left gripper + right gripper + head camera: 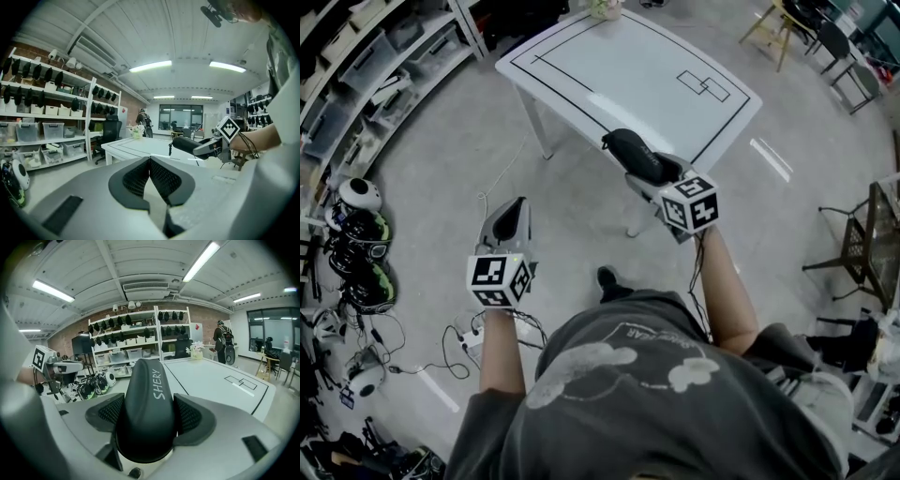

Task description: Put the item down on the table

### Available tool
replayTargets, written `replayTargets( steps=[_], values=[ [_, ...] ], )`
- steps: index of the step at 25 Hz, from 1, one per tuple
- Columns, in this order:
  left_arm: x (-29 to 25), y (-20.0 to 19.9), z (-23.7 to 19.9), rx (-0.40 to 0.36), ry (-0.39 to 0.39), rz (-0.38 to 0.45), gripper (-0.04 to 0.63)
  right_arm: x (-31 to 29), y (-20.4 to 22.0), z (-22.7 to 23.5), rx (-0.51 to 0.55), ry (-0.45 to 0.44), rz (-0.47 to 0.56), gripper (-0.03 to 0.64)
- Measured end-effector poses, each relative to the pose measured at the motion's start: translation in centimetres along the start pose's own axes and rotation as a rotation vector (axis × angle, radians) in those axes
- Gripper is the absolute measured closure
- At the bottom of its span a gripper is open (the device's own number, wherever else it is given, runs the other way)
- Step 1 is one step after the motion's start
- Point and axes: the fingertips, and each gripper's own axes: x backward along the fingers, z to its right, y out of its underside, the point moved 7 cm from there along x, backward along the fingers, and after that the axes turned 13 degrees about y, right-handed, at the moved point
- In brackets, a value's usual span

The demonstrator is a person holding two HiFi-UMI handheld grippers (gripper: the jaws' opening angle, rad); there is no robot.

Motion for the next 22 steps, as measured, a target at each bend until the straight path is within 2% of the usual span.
replayTargets(
  steps=[13,22],
  values=[
    [-9.2,-2.9,-3.7,-0.014,0.037,0.008,0.591,-6.0,-2.6,5.9,-0.023,-0.012,0.004,0.295],
    [-15.0,-4.0,-8.3,-0.021,0.105,-0.005,0.592,-10.5,-2.9,8.6,-0.050,0.048,-0.041,0.295]
  ],
)
